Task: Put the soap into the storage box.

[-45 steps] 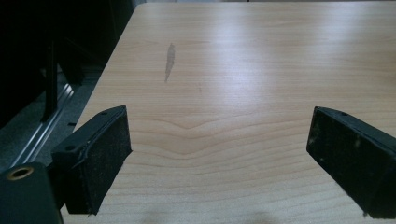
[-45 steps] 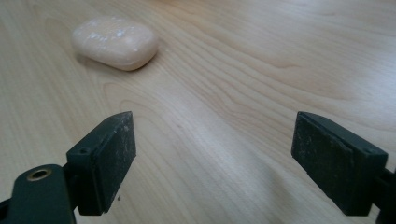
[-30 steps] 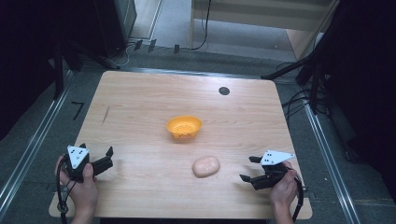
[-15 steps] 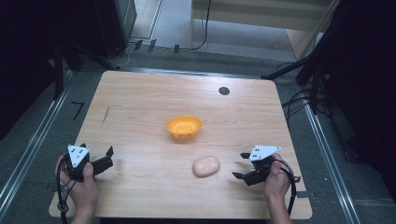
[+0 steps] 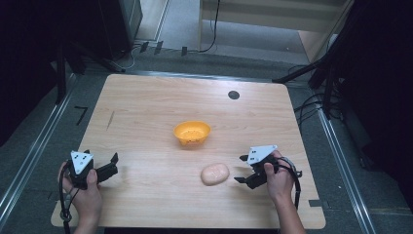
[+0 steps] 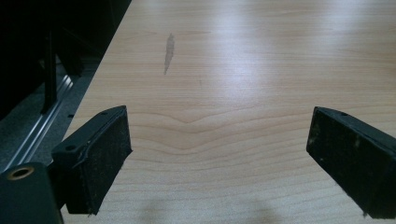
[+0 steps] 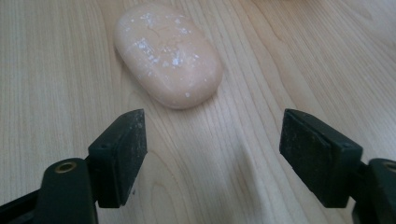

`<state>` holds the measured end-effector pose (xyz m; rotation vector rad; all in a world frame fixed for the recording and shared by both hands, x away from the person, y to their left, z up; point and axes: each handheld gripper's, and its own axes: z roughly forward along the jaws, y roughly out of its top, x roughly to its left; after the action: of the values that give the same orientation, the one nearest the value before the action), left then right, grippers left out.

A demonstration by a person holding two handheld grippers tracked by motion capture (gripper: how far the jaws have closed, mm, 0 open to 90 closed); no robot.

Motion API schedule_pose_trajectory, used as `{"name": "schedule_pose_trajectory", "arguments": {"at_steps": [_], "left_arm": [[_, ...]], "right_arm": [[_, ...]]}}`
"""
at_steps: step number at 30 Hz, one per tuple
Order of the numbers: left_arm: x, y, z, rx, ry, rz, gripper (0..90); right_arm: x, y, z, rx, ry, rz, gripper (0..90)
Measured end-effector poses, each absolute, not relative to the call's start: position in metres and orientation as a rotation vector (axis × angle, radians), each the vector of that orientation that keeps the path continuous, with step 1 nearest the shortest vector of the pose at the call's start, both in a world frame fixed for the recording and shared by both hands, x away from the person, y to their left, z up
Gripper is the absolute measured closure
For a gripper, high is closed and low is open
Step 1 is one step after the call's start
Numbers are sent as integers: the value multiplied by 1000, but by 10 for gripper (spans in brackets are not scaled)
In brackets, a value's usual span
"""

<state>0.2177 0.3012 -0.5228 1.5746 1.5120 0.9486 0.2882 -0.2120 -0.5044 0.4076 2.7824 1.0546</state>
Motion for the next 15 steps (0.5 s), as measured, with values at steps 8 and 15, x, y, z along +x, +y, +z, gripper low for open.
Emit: {"name": "schedule_pose_trajectory", "arguments": {"at_steps": [8,15], "left_arm": [[218,301,-523,1574,1515,948,69],[219,301,-523,1578,1516,950,70]], "right_arm": [[298,-197,-498,266,2861,994,311],[305,-182,-497,163,2907,967,298]]}}
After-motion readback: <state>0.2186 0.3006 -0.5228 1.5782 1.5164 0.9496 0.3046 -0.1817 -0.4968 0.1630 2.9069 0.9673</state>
